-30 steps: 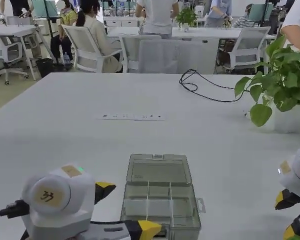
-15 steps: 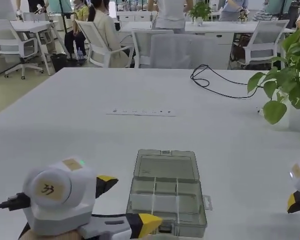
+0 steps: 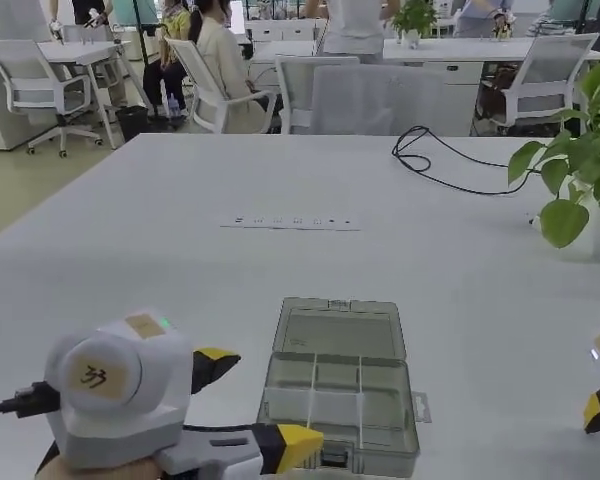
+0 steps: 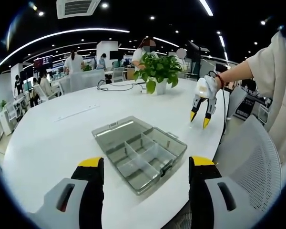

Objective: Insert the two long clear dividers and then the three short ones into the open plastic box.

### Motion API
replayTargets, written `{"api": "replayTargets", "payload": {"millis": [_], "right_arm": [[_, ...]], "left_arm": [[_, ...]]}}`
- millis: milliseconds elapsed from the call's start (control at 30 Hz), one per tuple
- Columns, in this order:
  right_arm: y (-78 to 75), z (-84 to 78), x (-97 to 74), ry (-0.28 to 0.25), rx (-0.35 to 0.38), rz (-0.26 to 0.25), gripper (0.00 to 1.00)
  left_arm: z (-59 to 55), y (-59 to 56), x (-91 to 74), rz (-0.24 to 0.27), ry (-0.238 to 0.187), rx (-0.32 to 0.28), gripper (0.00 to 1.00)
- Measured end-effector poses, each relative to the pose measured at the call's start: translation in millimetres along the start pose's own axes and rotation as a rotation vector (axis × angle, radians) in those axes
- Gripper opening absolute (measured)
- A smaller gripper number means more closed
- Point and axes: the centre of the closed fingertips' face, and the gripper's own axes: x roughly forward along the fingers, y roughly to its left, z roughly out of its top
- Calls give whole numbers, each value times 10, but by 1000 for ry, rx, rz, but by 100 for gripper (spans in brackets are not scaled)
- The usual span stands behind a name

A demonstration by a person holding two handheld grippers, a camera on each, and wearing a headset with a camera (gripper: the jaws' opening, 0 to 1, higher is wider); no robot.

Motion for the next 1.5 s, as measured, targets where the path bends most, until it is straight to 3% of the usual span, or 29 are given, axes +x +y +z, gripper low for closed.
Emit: {"api": "replayTargets", "payload": {"millis": [233,533,700,800,867,1067,1267,1367,1500], "right_arm": [[7,8,-3,-15,-4,-2,33],[30,25,-29,-36,31,-17,32],[14,51,-55,-33,30,-67,32],[-32,193,-125,-56,-7,-144,32],[-71,257,-144,-69,-42,-168,32],[-142,494,-202,-119,-84,-218,32],[-141,841,-334,-191,-114,-267,32],[-129,1009,-386,-216,-137,-290,32],[-123,1221,-448,-256,-149,-316,32]], "left_arm": [[-17,-4,2,-1,8,1,72],[-26,-20,0,-3,8,-7,71],[-11,-30,7,-10,0,-14,70],[-3,-24,6,-10,-3,-17,69],[-10,-23,6,-11,-2,-22,69],[-19,-39,14,-14,-7,-19,66],[-31,-52,25,-17,-6,-25,63],[28,-65,26,-25,-49,-61,61],[54,-82,29,-30,-64,-82,58]]}}
